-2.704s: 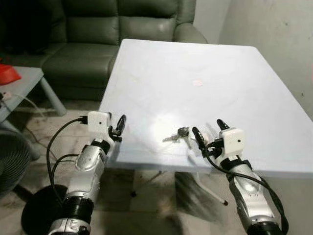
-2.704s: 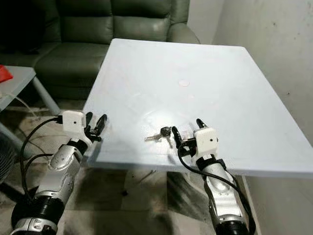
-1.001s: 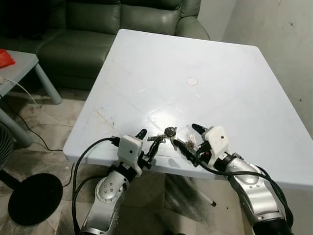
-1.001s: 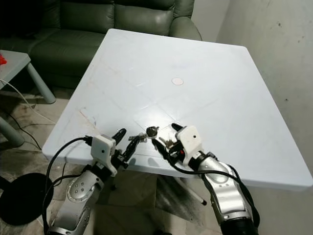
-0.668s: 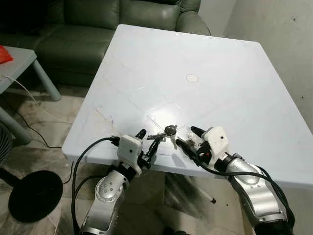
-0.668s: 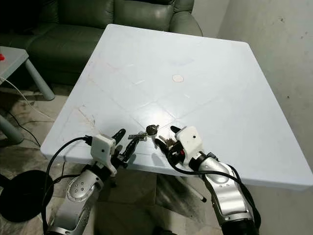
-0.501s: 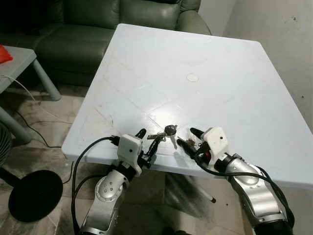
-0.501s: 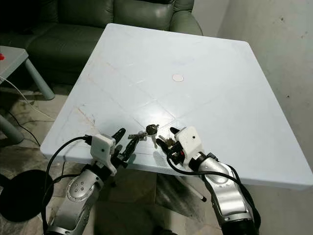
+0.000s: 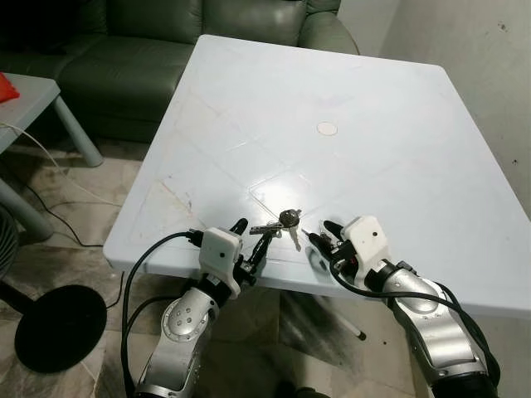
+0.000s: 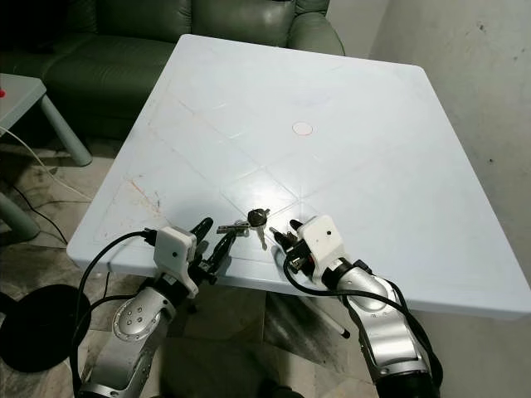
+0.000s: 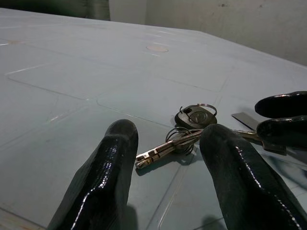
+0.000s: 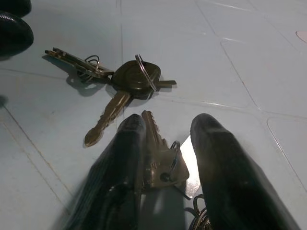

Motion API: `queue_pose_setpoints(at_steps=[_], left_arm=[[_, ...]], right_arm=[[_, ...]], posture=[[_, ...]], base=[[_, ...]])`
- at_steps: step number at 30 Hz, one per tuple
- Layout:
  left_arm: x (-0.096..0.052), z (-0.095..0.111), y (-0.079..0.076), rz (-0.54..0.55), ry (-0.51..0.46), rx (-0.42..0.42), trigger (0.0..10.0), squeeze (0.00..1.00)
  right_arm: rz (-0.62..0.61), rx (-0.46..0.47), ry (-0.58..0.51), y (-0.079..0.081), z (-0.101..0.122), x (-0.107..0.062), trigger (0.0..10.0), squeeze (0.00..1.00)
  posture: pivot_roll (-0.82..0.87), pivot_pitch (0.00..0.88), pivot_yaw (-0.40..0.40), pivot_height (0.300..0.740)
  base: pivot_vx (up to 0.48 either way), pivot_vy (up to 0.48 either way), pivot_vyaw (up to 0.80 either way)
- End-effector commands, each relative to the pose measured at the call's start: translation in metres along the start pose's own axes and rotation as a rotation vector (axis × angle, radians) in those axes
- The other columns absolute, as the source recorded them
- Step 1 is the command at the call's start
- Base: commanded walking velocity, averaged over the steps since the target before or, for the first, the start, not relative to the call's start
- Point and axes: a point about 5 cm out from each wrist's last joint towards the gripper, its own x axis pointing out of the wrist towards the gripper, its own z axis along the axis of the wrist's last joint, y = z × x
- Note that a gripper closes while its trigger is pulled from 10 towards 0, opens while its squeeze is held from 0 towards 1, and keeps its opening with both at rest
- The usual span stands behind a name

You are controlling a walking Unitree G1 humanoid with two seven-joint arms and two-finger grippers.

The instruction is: Hang keys on a hook

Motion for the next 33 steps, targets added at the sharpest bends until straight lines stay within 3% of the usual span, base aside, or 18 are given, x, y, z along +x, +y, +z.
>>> queue_pose_setpoints(at_steps=[1,5,20,21,22,23,24,25,27,28,29,33], left_arm=[[0.002,0.004,-0.001,-0.008,-0.006,0.015,10.0,0.0],[0.002,0.004,-0.001,-0.006,-0.006,0.016,10.0,0.0],[0.005,0.005,0.0,-0.007,-0.008,0.019,10.0,0.0],[0.005,0.005,0.0,-0.007,-0.009,0.019,10.0,0.0],[0.005,0.005,0.0,-0.007,-0.008,0.018,10.0,0.0],[0.005,0.005,0.0,-0.008,-0.008,0.019,10.0,0.0],[0.005,0.005,0.0,-0.008,-0.008,0.019,10.0,0.0],[0.005,0.005,0.0,-0.009,-0.008,0.02,10.0,0.0],[0.005,0.005,-0.001,-0.01,-0.009,0.019,10.0,0.0],[0.005,0.005,-0.001,-0.01,-0.009,0.019,10.0,0.0],[0.005,0.005,-0.001,-0.01,-0.009,0.02,10.0,0.0],[0.005,0.005,-0.001,-0.01,-0.01,0.017,10.0,0.0]], right_arm=[[-0.017,-0.008,0.026,-0.003,-0.002,-0.002,10.0,0.0],[0.07,0.03,0.04,-0.003,-0.004,-0.005,10.0,0.0],[0.042,0.004,0.044,-0.013,-0.003,-0.01,9.7,0.0],[0.042,0.006,0.043,-0.013,-0.003,-0.01,7.1,0.0],[0.049,0.012,0.038,-0.012,-0.003,-0.01,2.0,0.0],[0.053,0.014,0.037,-0.012,-0.003,-0.011,0.9,0.0],[0.057,0.015,0.036,-0.012,-0.003,-0.011,0.9,0.0],[0.062,0.016,0.034,-0.012,-0.003,-0.012,0.0,0.0],[0.07,0.012,0.037,-0.012,-0.003,-0.013,0.5,0.0],[0.065,0.01,0.037,-0.012,-0.003,-0.013,2.2,0.0],[0.066,0.016,0.039,-0.012,-0.004,-0.013,3.1,0.0],[0.074,0.011,0.042,-0.011,-0.004,-0.013,2.7,0.0]], posture=[[0.0,0.174,-0.074,0.74],[0.0,0.173,-0.075,0.74],[-0.01,0.169,-0.07,0.74],[-0.01,0.169,-0.07,0.74],[-0.01,0.169,-0.07,0.74],[-0.01,0.169,-0.07,0.74],[-0.01,0.169,-0.07,0.74],[-0.01,0.169,-0.069,0.74],[-0.01,0.168,-0.068,0.74],[-0.01,0.168,-0.068,0.74],[-0.01,0.169,-0.069,0.74],[-0.01,0.168,-0.068,0.74]], base=[[0.0,0.0,0.0],[0.0,0.0,0.0],[0.0,0.0,0.0],[0.0,0.0,0.0],[0.0,0.0,0.0],[0.0,0.0,0.0],[0.0,0.0,0.0],[0.0,0.0,0.0],[0.0,0.0,0.0],[0.0,0.0,0.0],[0.0,0.0,0.0],[0.0,0.0,0.0]])
